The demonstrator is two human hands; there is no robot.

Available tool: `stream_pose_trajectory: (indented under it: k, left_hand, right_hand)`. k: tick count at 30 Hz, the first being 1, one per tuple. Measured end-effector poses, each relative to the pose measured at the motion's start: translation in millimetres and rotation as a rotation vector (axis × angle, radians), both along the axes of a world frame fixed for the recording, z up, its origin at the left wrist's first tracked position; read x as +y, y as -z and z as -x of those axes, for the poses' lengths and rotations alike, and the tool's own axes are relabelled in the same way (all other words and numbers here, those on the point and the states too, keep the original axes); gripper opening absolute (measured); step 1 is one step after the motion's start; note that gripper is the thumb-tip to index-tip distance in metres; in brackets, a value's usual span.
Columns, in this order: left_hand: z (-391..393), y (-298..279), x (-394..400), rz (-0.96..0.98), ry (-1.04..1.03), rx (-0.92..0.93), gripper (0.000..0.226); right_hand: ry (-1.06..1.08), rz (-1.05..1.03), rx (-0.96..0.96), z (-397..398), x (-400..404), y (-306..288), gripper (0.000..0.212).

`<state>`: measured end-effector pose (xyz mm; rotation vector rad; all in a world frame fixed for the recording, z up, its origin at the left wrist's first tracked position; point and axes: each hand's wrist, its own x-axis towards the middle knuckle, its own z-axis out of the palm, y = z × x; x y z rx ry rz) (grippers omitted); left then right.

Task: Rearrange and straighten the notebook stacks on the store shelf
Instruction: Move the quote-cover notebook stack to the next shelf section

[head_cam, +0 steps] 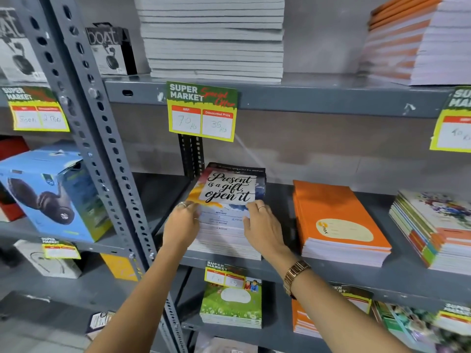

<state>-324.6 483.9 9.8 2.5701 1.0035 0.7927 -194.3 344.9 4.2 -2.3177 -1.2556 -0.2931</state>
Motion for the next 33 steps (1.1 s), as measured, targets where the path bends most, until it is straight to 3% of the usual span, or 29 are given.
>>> stream_pose_trajectory:
  k: [8,13,19,33]
  left_hand:
    - [3,16,5,-0.057,0.199,0.225,0.049]
    - [9,16,1,0.001,0.232,0.219,0.091]
    - [9,23,1,-0.012,0.230,0.169,0.059]
    - [10,27,-5,-0.084,0.185,0.114,0.055]
  right_hand:
    - [-0.195,0.238,-0.029,-9,-6,17,0.061]
    - [-0.209,0.223,-0.019,-11,-13,25,0.061]
    - [-0.191,0.224,-0.040,-9,-15,28,0.058]
    - [-0.205,0.279,-0.077,-11,-16,28,0.057]
